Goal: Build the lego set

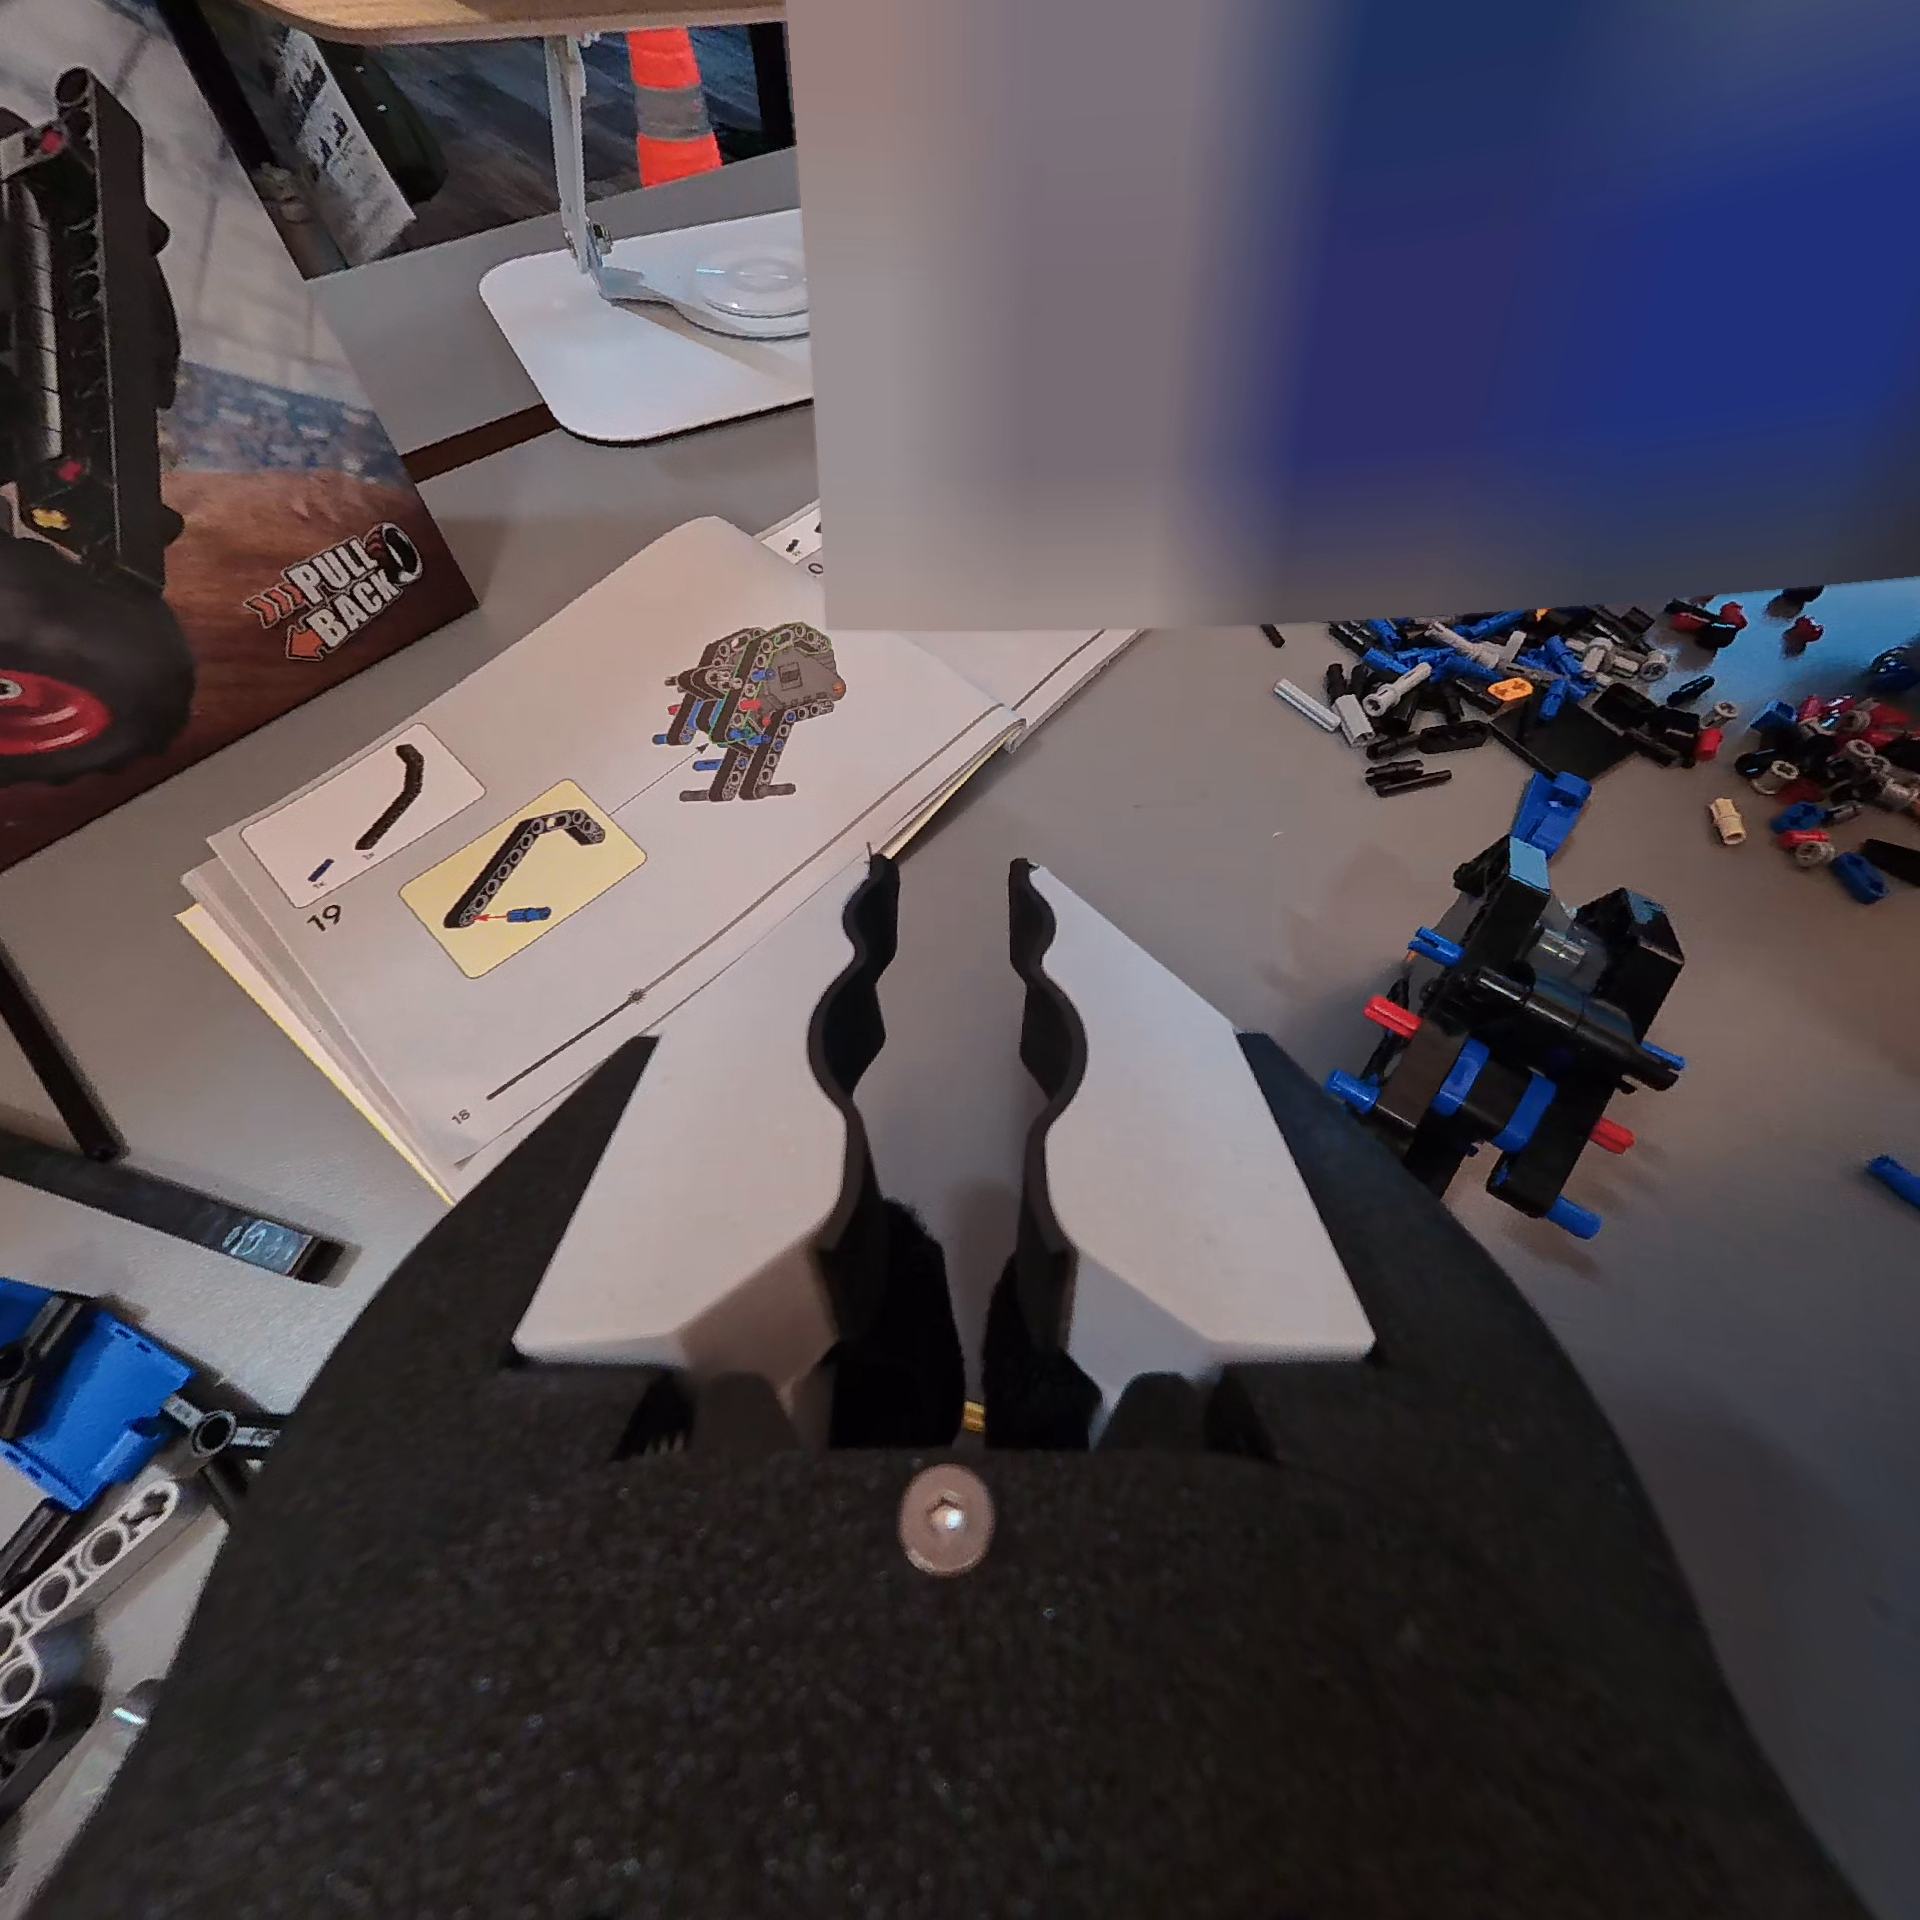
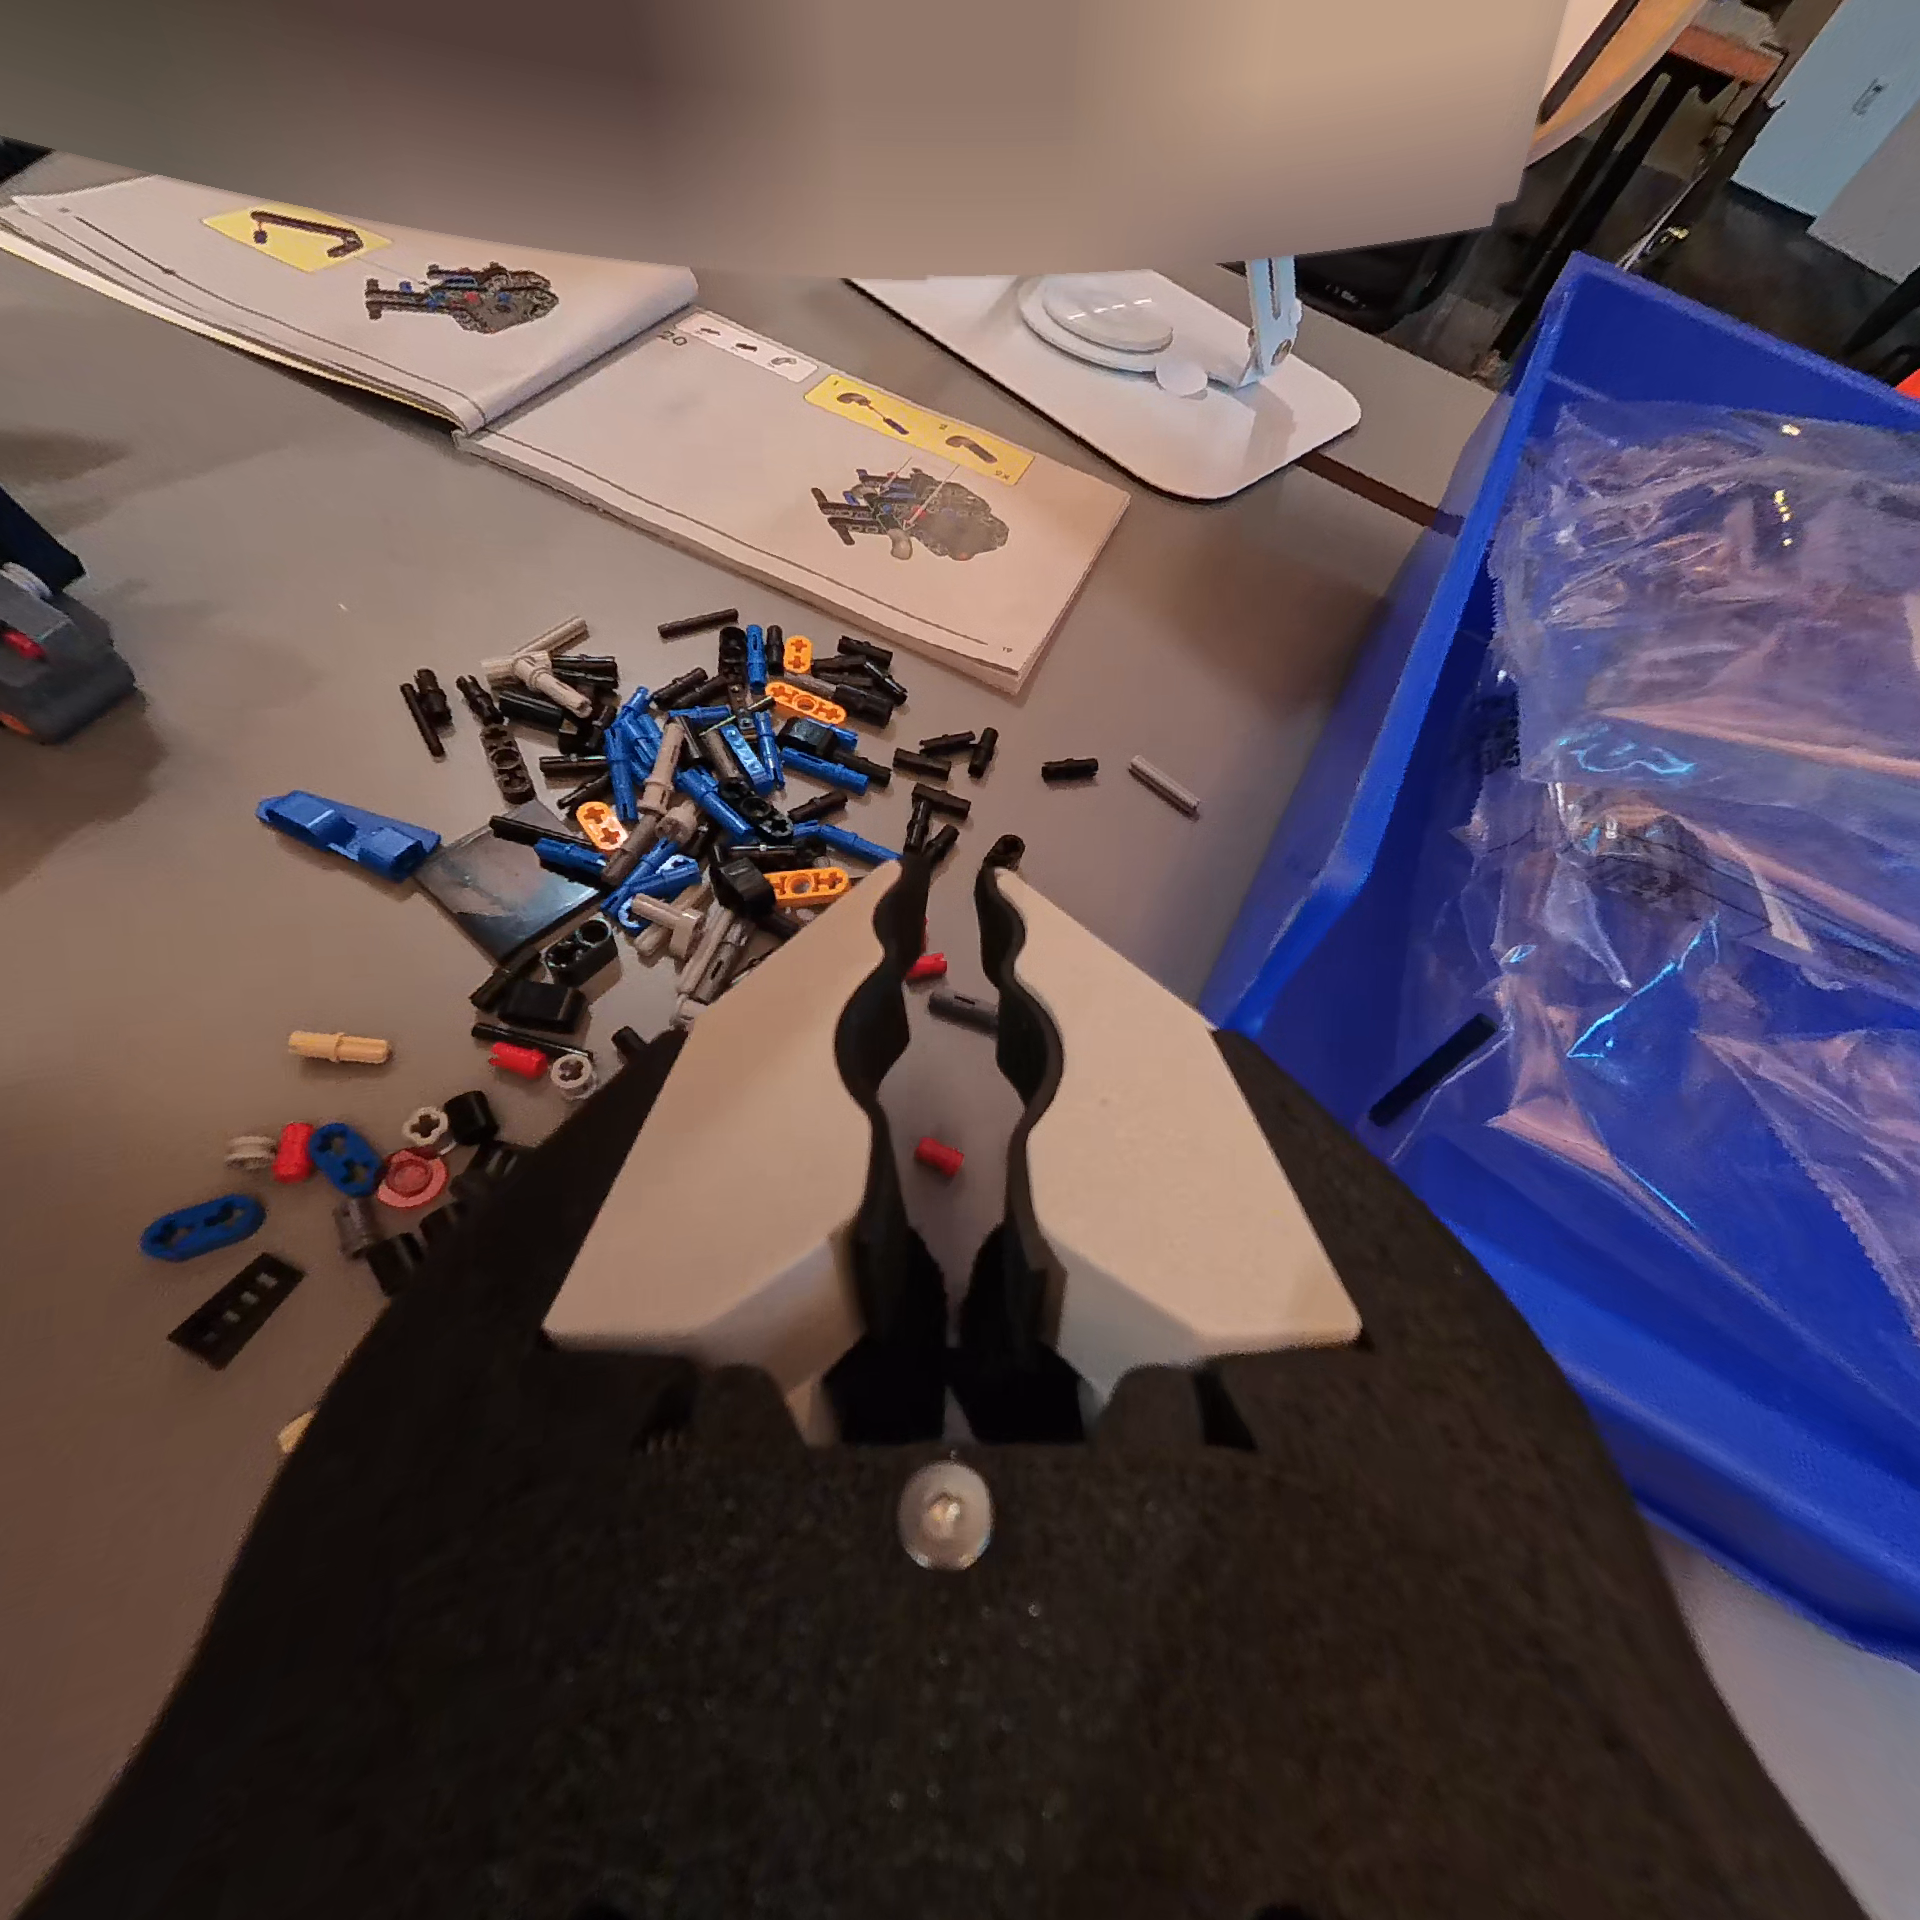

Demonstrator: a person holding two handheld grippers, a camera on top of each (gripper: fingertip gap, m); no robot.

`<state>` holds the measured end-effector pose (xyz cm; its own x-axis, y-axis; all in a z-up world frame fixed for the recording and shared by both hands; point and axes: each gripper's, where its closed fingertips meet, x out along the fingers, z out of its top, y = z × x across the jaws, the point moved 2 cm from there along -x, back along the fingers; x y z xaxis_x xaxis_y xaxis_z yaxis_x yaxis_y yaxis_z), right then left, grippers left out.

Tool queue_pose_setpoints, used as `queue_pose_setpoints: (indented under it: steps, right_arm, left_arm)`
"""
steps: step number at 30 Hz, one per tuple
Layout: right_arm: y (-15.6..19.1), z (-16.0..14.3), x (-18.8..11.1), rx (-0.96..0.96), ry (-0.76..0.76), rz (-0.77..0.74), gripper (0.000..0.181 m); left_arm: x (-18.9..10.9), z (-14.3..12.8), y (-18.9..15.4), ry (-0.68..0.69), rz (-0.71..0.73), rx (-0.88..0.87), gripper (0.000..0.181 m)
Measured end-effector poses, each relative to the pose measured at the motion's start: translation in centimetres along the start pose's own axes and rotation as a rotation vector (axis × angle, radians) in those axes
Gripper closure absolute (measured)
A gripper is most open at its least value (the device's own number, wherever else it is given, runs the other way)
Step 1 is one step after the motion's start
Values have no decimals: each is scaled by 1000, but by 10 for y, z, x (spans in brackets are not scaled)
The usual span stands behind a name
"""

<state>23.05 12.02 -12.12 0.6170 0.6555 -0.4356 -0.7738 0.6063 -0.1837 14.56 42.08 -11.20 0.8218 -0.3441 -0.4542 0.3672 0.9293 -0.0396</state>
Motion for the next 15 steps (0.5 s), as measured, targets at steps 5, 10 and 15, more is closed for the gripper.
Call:
queue_pose_setpoints:
  steps: [5,10,15]
  right_arm:
    - [-1,-2,1,-4,12,-6,172]
    - [-1,-3,1,-4,15,-10,172]
    - [-2,-2,0,-12,9,-17,172]
  left_arm:
    - [-1,0,1,-1,2,0,162]
    - [1,-1,1,5,-1,1,162]
    - [2,-3,1,14,6,6,162]
